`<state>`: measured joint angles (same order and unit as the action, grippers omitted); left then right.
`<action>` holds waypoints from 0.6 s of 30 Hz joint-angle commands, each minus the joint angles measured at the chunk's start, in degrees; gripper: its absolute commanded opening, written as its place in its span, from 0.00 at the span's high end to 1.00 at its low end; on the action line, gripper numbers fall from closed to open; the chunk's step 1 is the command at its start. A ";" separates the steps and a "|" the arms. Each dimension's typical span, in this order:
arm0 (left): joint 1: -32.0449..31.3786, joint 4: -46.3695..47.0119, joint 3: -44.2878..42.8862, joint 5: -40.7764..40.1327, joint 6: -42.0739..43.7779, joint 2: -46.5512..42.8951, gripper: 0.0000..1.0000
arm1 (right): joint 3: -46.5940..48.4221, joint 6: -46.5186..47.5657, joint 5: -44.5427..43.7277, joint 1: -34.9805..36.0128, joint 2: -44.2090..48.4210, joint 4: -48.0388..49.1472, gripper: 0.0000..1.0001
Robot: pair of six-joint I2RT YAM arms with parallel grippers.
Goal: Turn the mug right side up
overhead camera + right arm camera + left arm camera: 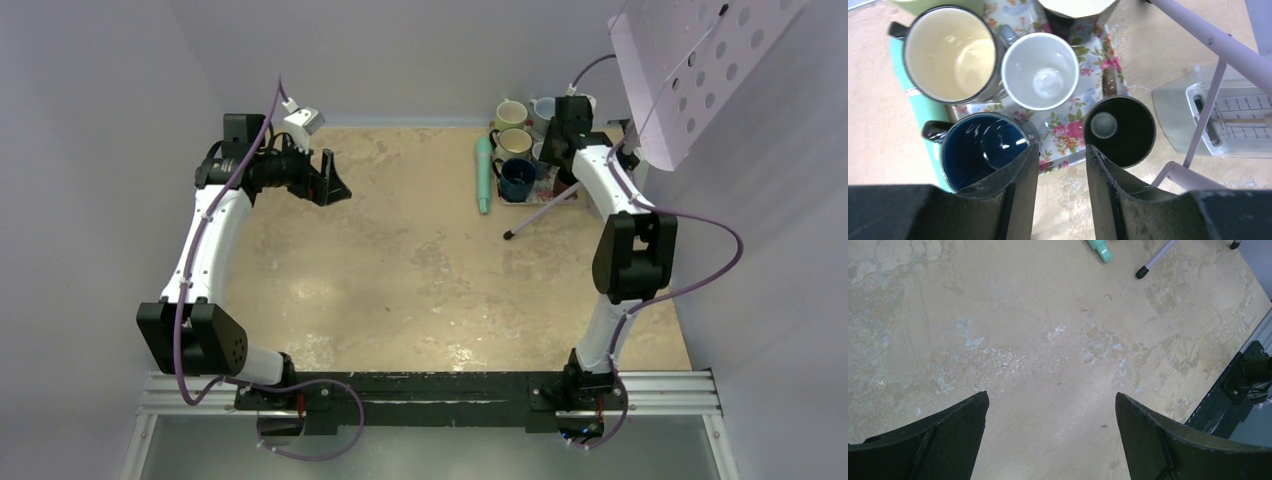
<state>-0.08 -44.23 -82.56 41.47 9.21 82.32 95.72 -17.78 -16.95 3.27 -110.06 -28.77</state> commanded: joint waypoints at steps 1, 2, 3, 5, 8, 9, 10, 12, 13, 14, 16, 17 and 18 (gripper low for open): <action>-0.01 1.73 0.49 1.46 0.75 -0.79 0.00 | -2.55 4.48 -0.74 2.12 4.84 7.11 0.57; -0.01 1.96 0.88 1.50 0.77 -0.91 0.00 | -3.16 4.90 -0.65 2.56 5.47 7.84 0.57; -0.01 2.22 1.25 1.50 0.77 -0.90 0.00 | -3.81 5.44 -0.48 2.96 5.98 8.49 0.57; -0.01 2.58 2.10 1.65 0.71 -1.01 0.00 | -5.50 6.99 -0.66 4.41 7.41 10.42 0.57; -0.01 4.06 3.21 1.46 0.24 -1.21 0.00 | -10.22 11.59 -1.32 8.01 10.77 16.28 0.51; 0.01 5.12 3.92 1.30 0.12 -1.38 0.00 | -12.69 13.62 -1.28 9.18 12.36 19.14 0.46; -0.01 6.23 5.05 1.33 0.06 -1.45 0.00 | -15.32 15.73 -0.76 10.54 13.84 22.27 0.36; -0.01 8.90 7.52 -0.35 -0.76 -1.59 0.00 | -21.09 19.79 0.72 12.85 18.09 29.00 0.04; -0.01 10.43 8.80 -2.03 -1.61 -1.91 0.00 | -23.60 20.95 1.86 13.75 19.89 32.08 0.02; 0.03 12.41 9.95 -4.29 -2.82 -2.54 0.00 | -27.00 21.65 3.67 14.30 21.76 34.90 0.02; -0.01 17.30 12.97 -10.84 -5.97 -4.77 0.00 | -32.00 21.51 8.92 14.48 25.60 40.17 0.01; -0.01 20.70 15.88 -15.24 -7.87 -6.52 0.00 | -34.73 21.74 11.11 14.46 27.63 42.90 0.01; -0.01 24.06 18.99 -18.14 -8.58 -8.62 0.00 | -37.39 22.40 12.96 14.52 29.33 45.66 0.01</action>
<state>-0.08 -33.71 -70.35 35.73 6.20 80.95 65.84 0.16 -12.05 18.50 -88.05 -0.10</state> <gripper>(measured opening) 0.997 0.984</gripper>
